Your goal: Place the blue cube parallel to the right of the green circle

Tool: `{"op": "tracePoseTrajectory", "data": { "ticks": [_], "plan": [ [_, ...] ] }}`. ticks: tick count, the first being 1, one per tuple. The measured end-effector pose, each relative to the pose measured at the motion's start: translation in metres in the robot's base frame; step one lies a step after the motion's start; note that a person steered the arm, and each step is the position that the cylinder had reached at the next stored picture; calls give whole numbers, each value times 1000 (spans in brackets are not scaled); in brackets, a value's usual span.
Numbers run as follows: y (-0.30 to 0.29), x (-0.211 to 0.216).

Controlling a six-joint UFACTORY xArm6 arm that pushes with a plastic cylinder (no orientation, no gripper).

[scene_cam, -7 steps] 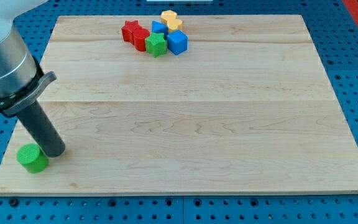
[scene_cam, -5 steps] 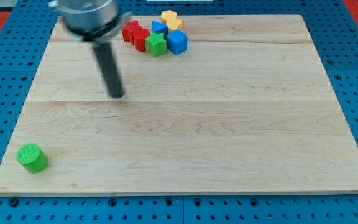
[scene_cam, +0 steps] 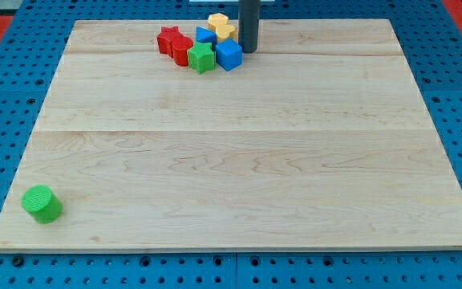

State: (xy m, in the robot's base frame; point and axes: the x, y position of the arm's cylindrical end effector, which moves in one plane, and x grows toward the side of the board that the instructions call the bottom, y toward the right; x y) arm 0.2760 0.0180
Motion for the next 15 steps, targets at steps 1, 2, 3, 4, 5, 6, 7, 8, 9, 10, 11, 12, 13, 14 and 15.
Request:
{"op": "tracePoseTrajectory", "data": {
  "ticks": [1,2,3,4,5,6,7,8,9,10,11,12,13,14,15],
  "plan": [
    [-35,13],
    [-57,11],
    [-81,-4],
    [-120,12],
    [-122,38],
    [-122,48],
    [-85,34],
    [-96,62],
    [-111,93],
    [-108,117],
    [-87,130],
    [-128,165],
    [-144,168],
    [-176,165],
    [-188,189]
  ]
}}
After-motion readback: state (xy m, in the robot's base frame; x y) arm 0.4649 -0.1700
